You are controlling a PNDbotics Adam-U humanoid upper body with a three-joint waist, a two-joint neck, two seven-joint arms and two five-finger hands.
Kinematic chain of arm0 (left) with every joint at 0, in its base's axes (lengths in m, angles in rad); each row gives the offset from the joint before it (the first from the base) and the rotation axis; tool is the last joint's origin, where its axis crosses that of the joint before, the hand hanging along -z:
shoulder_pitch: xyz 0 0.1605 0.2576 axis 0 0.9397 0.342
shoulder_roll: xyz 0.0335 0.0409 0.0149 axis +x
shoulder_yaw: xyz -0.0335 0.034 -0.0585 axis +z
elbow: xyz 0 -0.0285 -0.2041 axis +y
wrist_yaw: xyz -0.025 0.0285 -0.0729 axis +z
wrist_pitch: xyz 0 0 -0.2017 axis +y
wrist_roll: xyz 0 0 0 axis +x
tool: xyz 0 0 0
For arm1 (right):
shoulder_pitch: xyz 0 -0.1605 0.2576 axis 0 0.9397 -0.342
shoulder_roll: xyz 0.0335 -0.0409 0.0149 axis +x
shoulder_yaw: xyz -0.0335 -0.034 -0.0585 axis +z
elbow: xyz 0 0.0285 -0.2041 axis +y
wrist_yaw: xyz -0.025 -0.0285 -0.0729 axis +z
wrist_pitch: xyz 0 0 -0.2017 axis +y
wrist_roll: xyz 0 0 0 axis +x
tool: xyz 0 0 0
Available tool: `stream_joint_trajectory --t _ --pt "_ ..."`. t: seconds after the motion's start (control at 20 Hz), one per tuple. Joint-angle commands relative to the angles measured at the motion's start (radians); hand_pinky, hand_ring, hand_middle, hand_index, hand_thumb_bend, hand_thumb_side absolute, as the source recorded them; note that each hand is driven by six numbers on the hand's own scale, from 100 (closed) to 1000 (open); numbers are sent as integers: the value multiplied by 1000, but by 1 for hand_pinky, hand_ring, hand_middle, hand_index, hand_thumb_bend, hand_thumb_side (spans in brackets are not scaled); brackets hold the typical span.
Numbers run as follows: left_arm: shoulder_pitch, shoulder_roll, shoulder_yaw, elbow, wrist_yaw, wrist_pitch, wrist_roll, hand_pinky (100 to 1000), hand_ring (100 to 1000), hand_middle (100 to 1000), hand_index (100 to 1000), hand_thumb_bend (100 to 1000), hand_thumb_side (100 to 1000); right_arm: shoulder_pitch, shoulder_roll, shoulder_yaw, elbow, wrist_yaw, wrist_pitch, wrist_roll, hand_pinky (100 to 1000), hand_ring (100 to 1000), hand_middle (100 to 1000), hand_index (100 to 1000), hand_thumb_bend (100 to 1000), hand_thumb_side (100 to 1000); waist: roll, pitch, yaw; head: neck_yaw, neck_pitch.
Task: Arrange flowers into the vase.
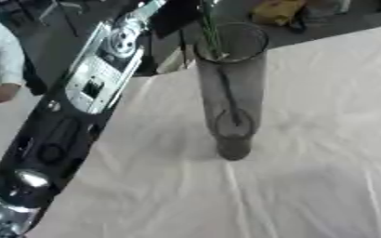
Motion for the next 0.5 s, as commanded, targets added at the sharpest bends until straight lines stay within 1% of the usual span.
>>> stream_joint_trajectory --t 0.05,0.3,0.4,0.45,0.5 --pt "-12 40 1 -22 -14 -9 -44 842 871 903 1000 110 1000 -3 -19 -9 -19 -6 2 -3 685 541 508 764 100 1000 -2 -44 3 -2 9" --pt "-12 46 5 -17 3 -5 -112 874 895 930 1000 196 1000 -2 -20 -10 -19 -9 2 -4 685 541 508 764 100 1000 -4 -50 4 -1 11" --pt "-13 48 10 -19 6 0 -139 875 895 930 1000 200 1000 -2 -20 -10 -19 -10 1 -4 685 541 508 764 100 1000 -5 -51 4 -1 11" --pt "-13 48 13 -20 7 2 -153 883 899 935 1000 246 1000 -2 -20 -10 -19 -11 1 -4 684 541 508 764 100 1000 -6 -51 4 -1 10" --pt "-12 48 14 -22 7 4 -166 886 901 938 1000 271 1000 -2 -20 -10 -19 -11 0 -4 684 541 508 764 100 1000 -7 -52 4 -1 9"
